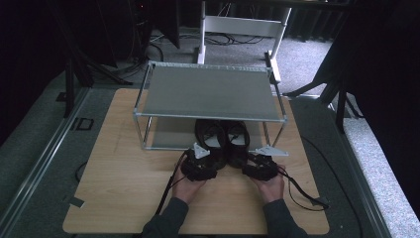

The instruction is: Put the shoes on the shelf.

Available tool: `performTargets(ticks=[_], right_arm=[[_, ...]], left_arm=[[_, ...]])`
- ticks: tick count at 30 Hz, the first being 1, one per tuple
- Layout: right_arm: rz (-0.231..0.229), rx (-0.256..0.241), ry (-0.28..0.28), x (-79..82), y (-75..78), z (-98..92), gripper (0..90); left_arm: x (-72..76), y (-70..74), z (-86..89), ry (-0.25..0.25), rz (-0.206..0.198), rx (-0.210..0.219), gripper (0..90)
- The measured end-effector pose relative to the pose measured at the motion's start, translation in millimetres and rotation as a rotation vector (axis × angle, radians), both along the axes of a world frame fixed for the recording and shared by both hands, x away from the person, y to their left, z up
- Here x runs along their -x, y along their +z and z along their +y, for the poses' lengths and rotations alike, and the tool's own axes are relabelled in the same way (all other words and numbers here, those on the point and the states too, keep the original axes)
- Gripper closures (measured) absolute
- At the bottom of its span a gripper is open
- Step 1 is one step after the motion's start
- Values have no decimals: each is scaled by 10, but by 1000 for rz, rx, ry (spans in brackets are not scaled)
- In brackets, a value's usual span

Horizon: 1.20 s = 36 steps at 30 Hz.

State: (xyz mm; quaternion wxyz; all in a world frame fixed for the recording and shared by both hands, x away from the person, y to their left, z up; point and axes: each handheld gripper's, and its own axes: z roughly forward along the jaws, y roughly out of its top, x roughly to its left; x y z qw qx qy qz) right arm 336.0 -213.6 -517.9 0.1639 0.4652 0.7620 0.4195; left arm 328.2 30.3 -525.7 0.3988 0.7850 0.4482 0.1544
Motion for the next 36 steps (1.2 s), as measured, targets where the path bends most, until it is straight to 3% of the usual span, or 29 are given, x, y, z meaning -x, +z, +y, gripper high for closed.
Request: performTargets(ticks=[3,9,17,22,25,29,36], right_arm=[[-3,2,3,-14,22,75,437],[-11,7,-18,-153,45,252,443],[2,-8,-67,-371,-9,286,442],[-1,7,-62,-404,-17,308,440],[0,16,-55,-406,-20,303,440],[6,-8,-39,-385,-14,254,438],[-16,21,-25,-166,49,1,403]], left_arm=[[-77,35,86,19,6,27,369],[-281,19,180,25,7,9,399],[-479,-19,154,50,-2,6,403],[-513,-40,175,49,-2,15,401],[-506,-42,175,51,-3,15,400],[-449,-24,230,58,7,32,379],[-154,3,578,87,-17,34,372]])
